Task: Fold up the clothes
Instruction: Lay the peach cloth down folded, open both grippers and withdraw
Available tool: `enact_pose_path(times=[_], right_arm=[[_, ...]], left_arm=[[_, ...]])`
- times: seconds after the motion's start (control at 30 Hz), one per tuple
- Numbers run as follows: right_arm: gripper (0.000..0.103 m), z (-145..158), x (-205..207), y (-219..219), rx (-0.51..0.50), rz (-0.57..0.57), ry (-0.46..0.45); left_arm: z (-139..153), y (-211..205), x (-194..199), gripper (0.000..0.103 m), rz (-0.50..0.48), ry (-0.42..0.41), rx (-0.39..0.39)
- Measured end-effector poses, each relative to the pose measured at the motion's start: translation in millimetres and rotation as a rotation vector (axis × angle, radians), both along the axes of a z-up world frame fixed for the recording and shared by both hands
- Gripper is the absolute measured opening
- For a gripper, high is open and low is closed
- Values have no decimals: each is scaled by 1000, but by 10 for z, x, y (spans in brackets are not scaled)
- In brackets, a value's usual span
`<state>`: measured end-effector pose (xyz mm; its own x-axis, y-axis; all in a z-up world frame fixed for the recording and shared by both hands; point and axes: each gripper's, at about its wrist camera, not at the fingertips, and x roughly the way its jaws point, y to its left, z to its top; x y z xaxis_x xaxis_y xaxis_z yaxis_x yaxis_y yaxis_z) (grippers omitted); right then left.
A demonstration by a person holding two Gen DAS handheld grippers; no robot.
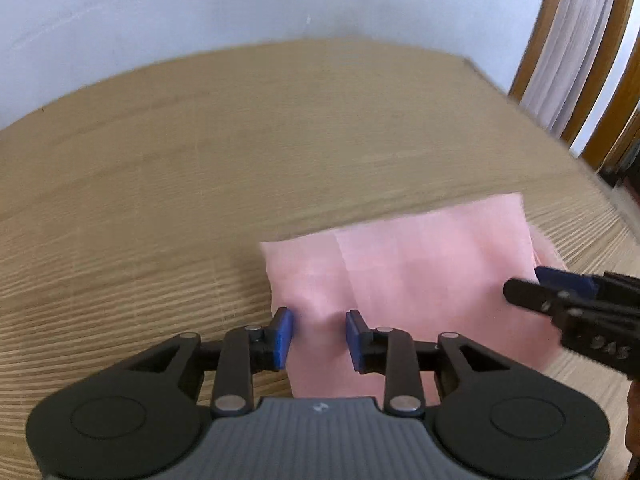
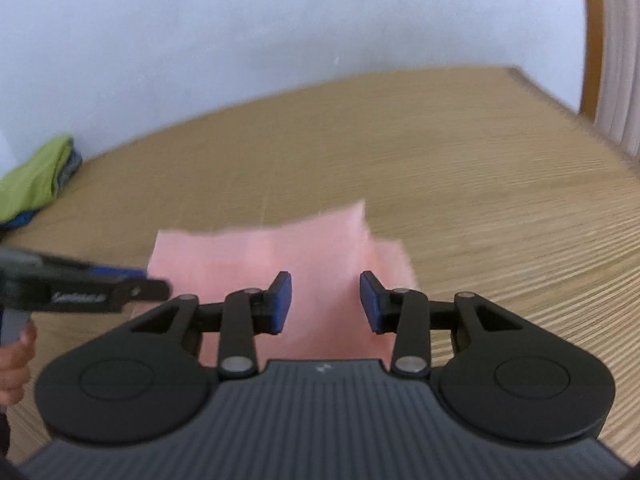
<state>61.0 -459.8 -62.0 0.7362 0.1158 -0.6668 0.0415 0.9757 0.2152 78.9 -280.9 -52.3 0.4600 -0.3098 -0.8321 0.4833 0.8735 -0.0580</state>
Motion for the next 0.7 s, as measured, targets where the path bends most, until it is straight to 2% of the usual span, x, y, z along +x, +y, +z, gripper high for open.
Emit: enact_pose_path(times=[0.03, 0.07, 0.23, 0.3, 0.37, 0.43, 0.57, 0.7], right_arm=[[40, -89, 62, 11, -2, -12, 48], [39, -118, 76, 31, -13, -17, 55], [40, 103, -53, 113, -39, -17, 26], [40, 230, -193, 113, -61, -25, 20], [40, 316, -390, 84, -64, -48, 17], [41, 378, -581, 47, -58, -71, 21], [42, 306, -790, 24, -31, -109, 89], [42, 192, -779, 127, -32, -91, 135]], left_arm=[[-34, -12, 6, 33, -3, 0, 6], [-29, -14, -8, 33, -8, -11, 11], [133, 27, -145, 34, -15, -45, 26], [248, 78, -311, 44, -29, -41, 11], [345, 124, -499, 62, -35, -38, 4], [391, 153, -702, 65, -33, -27, 11], [349, 133, -992, 66, -41, 15, 38], [247, 66, -1060, 66, -38, 54, 67]])
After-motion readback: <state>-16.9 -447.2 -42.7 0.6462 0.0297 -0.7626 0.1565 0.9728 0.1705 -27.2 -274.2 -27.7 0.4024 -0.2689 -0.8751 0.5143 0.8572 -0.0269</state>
